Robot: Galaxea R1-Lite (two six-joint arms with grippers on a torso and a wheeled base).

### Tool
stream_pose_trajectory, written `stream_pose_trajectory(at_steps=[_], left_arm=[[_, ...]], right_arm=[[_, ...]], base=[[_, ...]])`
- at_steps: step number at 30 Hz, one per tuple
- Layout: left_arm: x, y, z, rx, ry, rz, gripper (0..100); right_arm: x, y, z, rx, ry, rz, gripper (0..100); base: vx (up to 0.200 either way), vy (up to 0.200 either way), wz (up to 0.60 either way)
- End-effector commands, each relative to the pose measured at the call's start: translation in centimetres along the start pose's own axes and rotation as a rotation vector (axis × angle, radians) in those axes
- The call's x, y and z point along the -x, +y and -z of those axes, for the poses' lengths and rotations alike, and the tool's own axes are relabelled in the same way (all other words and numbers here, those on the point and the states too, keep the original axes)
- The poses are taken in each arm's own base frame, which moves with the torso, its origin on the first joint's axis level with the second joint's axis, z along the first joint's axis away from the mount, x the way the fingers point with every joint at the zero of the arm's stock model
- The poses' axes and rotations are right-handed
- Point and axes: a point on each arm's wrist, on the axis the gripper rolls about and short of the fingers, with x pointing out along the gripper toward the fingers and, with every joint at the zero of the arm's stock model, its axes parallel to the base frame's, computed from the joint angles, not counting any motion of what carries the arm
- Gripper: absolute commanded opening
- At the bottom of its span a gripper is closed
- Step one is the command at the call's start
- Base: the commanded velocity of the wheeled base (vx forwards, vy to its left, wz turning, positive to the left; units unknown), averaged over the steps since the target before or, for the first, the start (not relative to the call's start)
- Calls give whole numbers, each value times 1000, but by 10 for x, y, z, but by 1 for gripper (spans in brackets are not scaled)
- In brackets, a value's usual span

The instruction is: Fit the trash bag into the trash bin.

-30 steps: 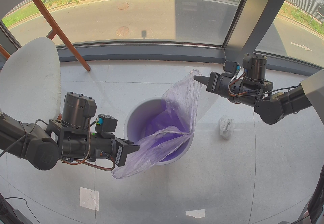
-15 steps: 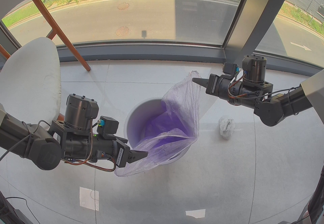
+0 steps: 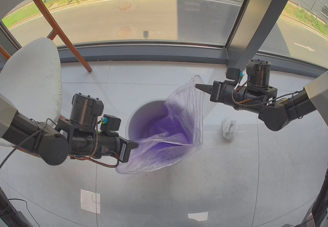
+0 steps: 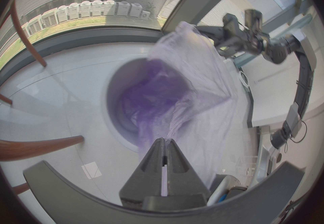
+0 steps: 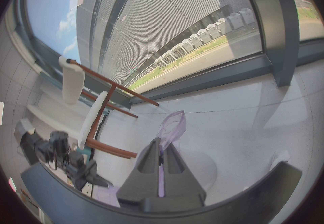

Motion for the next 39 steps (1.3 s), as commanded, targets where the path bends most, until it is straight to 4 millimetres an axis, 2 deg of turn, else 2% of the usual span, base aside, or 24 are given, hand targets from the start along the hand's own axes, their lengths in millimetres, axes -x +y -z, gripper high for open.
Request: stream_pose_trajectory(at_steps=[1, 4, 7, 11, 15, 20, 23, 25, 30, 35, 39], left_arm=[[11, 27, -16, 45, -72, -75, 0], [25, 38, -24, 73, -116, -115, 0], [41, 34, -32, 147, -168, -133, 0], [44, 34, -40, 232, -212, -174, 0], [39, 37, -51, 257, -244, -229, 0], [25, 45, -64, 263, -260, -268, 0], [21, 48, -66, 268, -262, -294, 0], [10, 53, -66, 275, -237, -327, 0], [3, 57, -70, 286, -222, -358, 0], [2, 60, -73, 310, -239, -388, 0], [-2, 65, -74, 318, -243, -413, 0]], right_arm=[[15, -22, 15, 50, 44, -18, 0], [21, -28, 21, 63, 53, -36, 0], [23, -32, 21, 63, 50, -26, 0], [22, -39, 12, 71, 25, -16, 0], [11, -42, 2, 87, -1, -25, 0], [2, -45, -13, 76, 11, -11, 0], [1, -48, -21, 75, 6, -2, 0], [-5, -55, -24, 75, 8, 12, 0], [-8, -66, -31, 98, -12, 28, 0], [-1, -83, -32, 93, -19, 65, 0], [0, -86, -33, 91, -23, 75, 0]], base=[[0, 0, 0], [0, 0, 0], [0, 0, 0], [0, 0, 0], [0, 0, 0], [0, 0, 0], [0, 0, 0], [0, 0, 0], [0, 0, 0], [0, 0, 0], [0, 0, 0]])
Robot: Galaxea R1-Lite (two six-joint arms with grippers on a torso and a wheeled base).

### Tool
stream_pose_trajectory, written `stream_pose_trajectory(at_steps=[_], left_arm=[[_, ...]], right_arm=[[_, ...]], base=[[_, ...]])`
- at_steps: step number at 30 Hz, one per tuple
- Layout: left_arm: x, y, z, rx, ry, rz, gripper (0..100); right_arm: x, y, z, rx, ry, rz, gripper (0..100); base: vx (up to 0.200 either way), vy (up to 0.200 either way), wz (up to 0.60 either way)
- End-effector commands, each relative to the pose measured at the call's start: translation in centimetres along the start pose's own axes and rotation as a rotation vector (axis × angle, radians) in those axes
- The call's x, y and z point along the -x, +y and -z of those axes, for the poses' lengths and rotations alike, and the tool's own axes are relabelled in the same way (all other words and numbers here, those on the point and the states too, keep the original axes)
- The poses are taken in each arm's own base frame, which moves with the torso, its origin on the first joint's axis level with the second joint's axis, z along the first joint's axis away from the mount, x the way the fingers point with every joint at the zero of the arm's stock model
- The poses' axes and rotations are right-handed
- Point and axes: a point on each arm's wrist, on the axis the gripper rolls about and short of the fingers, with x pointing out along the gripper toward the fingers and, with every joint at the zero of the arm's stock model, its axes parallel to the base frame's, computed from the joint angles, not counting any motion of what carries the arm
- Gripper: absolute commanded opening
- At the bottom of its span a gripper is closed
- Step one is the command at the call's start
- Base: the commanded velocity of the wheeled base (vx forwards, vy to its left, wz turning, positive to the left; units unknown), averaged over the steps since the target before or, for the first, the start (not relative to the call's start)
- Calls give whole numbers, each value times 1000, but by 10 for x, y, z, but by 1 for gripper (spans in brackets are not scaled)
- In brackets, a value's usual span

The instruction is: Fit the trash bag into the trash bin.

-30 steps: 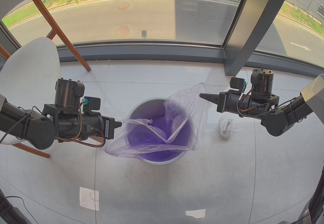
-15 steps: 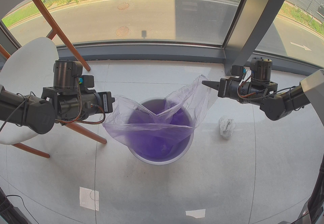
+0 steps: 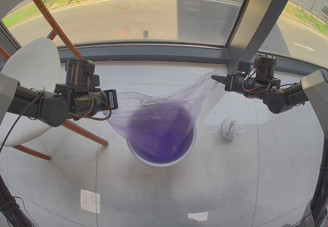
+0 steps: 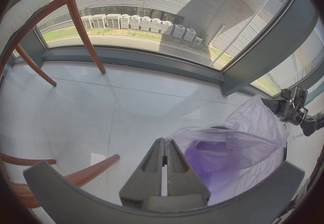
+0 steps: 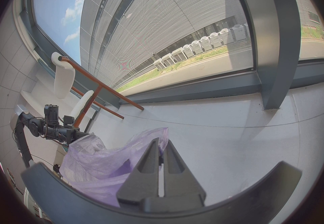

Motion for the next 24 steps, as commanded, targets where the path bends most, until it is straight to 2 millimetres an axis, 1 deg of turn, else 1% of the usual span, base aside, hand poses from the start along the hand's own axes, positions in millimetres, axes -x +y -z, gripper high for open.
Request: stream_pose_trajectory(at_steps=[1, 4, 6, 9, 13, 16, 20, 24], left_arm=[[-8, 2, -1, 4, -3, -21, 0], [-9, 2, -3, 7, -11, -31, 0], [-10, 10, -6, 17, -28, -65, 0], [-15, 13, -5, 19, -24, -82, 0], [-17, 19, -5, 24, -21, -98, 0], [-20, 21, -3, 27, -10, -103, 0], [-33, 25, 8, 27, 24, -114, 0], [-36, 26, 11, 26, 37, -118, 0]], right_arm=[[0, -8, 3, -8, 3, 17, 0], [0, -9, 4, -11, 6, 19, 0], [0, -11, 4, -11, 6, 24, 0], [-1, -17, 9, -24, 23, 34, 0], [3, -24, 9, -26, 21, 51, 0], [4, -29, 11, -32, 25, 61, 0], [1, -37, 20, -27, 43, 71, 0], [3, -42, 27, -7, 61, 82, 0]], base=[[0, 0, 0], [0, 0, 0], [0, 0, 0], [0, 0, 0], [0, 0, 0], [0, 0, 0], [0, 0, 0], [0, 0, 0]])
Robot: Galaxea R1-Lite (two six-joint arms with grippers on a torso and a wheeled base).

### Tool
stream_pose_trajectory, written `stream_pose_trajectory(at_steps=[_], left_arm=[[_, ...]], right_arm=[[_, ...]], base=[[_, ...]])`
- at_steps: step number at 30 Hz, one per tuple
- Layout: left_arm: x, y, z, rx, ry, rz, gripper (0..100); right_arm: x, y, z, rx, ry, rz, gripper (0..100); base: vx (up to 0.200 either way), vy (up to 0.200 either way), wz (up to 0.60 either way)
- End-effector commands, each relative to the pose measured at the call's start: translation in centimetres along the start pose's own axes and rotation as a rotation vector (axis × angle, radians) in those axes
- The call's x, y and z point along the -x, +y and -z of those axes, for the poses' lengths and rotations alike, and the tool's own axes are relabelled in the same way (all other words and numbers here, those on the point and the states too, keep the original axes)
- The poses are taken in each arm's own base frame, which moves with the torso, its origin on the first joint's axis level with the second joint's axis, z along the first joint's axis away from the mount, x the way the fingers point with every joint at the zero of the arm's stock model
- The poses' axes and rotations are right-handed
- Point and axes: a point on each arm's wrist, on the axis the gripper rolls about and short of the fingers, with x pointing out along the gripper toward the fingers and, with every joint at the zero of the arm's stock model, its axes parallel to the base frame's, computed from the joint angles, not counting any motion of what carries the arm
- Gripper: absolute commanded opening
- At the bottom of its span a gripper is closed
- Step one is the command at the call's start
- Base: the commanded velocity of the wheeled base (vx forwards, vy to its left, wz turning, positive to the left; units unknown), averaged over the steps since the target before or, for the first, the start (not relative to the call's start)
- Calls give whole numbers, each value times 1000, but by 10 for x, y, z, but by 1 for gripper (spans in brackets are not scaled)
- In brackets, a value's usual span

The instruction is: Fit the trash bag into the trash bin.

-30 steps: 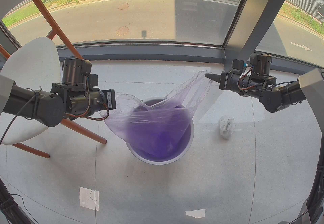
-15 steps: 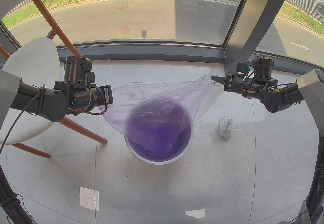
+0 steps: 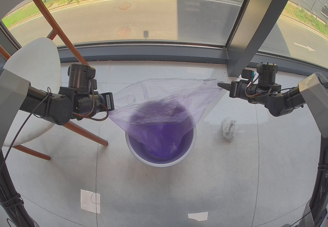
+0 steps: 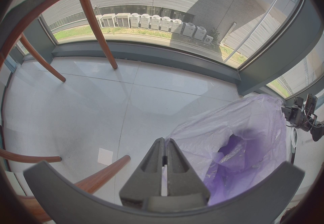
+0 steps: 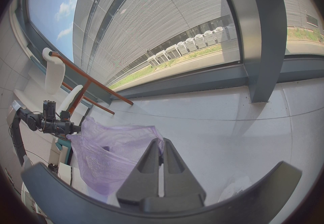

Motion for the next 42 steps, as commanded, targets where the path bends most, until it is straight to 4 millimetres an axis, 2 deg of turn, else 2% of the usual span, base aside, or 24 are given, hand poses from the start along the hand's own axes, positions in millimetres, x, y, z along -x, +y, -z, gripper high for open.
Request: stream_pose_trajectory(at_steps=[1, 6, 9, 19, 26, 28, 30, 31, 33, 35, 42], left_arm=[[-10, 2, 8, -2, 28, -9, 0], [-19, 3, 14, -3, 46, -24, 0], [-26, 10, 21, 1, 68, -45, 0], [-43, 13, 32, 0, 103, -57, 0], [-40, 10, 37, -8, 117, -49, 0], [-38, 6, 48, -21, 152, -43, 0], [-36, 4, 51, -28, 163, -36, 0], [-29, 1, 55, -35, 169, -27, 0], [-27, 2, 58, -37, 176, -27, 0], [-25, 5, 70, -41, 208, -31, 0], [-23, 8, 81, -39, 224, -18, 0]], right_arm=[[-2, -7, 13, -8, 30, 12, 0], [-5, -9, 21, -2, 47, 12, 0], [-12, -15, 33, -14, 70, 16, 0], [-20, -13, 45, -22, 97, 4, 0], [-16, -12, 59, -42, 143, 8, 0], [-14, -6, 73, -36, 187, -2, 0], [-12, -5, 77, -35, 202, -3, 0], [-6, 0, 85, -36, 232, -8, 0], [-4, 2, 89, -40, 248, -10, 0], [-1, 8, 98, -38, 278, -21, 0], [-3, 12, 103, 2, 215, -46, 0]], base=[[0, 0, 0], [0, 0, 0], [0, 0, 0], [0, 0, 0], [0, 0, 0], [0, 0, 0], [0, 0, 0], [0, 0, 0], [0, 0, 0], [0, 0, 0], [0, 0, 0]])
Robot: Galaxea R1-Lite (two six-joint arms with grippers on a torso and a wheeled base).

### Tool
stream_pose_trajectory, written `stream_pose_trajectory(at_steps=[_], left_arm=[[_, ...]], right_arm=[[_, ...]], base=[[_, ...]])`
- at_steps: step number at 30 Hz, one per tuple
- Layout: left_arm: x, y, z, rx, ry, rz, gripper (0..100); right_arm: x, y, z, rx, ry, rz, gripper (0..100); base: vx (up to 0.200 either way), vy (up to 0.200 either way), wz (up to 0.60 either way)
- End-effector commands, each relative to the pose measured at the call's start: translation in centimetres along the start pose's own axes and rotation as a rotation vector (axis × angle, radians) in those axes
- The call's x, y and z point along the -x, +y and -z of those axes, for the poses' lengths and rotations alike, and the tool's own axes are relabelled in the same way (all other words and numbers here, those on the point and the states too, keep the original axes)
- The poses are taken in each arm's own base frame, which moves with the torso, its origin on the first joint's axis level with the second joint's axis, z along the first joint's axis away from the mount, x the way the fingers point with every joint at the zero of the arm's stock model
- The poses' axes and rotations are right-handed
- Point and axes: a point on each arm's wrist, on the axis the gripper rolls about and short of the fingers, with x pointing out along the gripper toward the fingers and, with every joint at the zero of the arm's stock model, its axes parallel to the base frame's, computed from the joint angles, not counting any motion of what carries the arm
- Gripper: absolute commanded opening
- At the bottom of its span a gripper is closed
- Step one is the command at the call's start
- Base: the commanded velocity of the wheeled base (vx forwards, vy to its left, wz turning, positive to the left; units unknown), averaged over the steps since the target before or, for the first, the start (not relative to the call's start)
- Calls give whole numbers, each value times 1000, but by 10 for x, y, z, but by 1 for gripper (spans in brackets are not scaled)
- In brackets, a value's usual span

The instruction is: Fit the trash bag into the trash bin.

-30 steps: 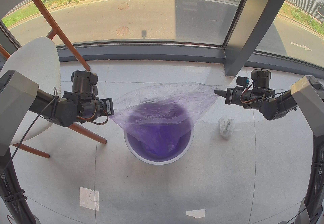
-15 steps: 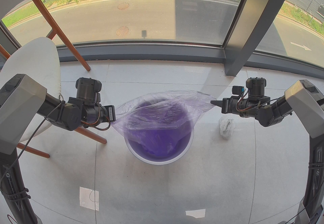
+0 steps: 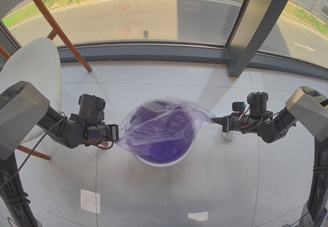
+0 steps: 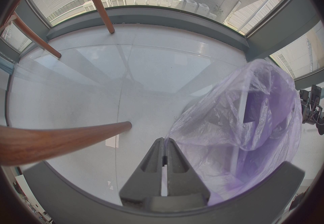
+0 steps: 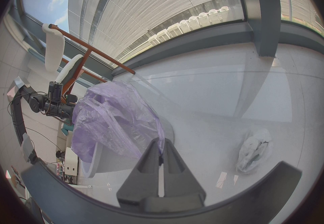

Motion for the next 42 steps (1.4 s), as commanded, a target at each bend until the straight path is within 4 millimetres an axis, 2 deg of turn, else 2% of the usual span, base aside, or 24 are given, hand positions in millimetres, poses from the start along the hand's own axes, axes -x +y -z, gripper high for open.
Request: stream_pose_trajectory(at_steps=[1, 4, 5, 9, 12, 13, 17, 18, 19, 20, 23, 28, 32, 34, 42], left_arm=[[3, 0, 5, -2, 8, 7, 0], [4, 0, 4, -4, 7, 8, 0], [4, 0, 5, -6, 10, 8, 0], [5, -2, 7, -17, 15, 11, 0], [9, -6, 7, -28, 10, 23, 0], [13, -6, 6, -36, 4, 25, 0], [21, -11, 9, -73, 8, 50, 0], [23, -11, 10, -76, 9, 54, 0], [23, -12, 10, -77, 8, 57, 0], [27, -12, 11, -81, 11, 69, 0], [29, -13, 15, -105, 15, 78, 0], [31, -13, 19, -132, -7, 91, 0], [33, -12, 21, -145, -4, 98, 0], [34, -12, 20, -146, -9, 99, 0], [35, -11, 20, -146, -7, 99, 0]], right_arm=[[-1, 6, 6, 7, 4, -16, 0], [0, 8, 3, 6, -2, -18, 0], [0, 8, 3, 6, -2, -20, 100], [8, 10, 3, -5, -4, -16, 100], [28, 18, -7, -42, -34, -19, 100], [47, 23, -13, -109, -54, -38, 100], [97, 61, -32, -329, -87, -158, 100], [106, 75, -35, -399, -79, -191, 100], [107, 77, -35, -410, -78, -195, 100], [108, 106, -33, -484, -41, -255, 100], [92, 140, -25, -500, -17, -246, 100], [44, 174, -3, -489, 1, -134, 100], [27, 182, 4, -487, 46, -137, 100], [15, 192, -1, -488, 72, -145, 100], [-15, 200, -25, -606, 149, -62, 100]], base=[[0, 0, 0], [0, 0, 0], [0, 0, 0], [0, 0, 0], [0, 0, 0], [0, 0, 0], [0, 0, 0], [0, 0, 0], [0, 0, 0], [0, 0, 0], [0, 0, 0], [0, 0, 0], [0, 0, 0], [0, 0, 0], [0, 0, 0]])
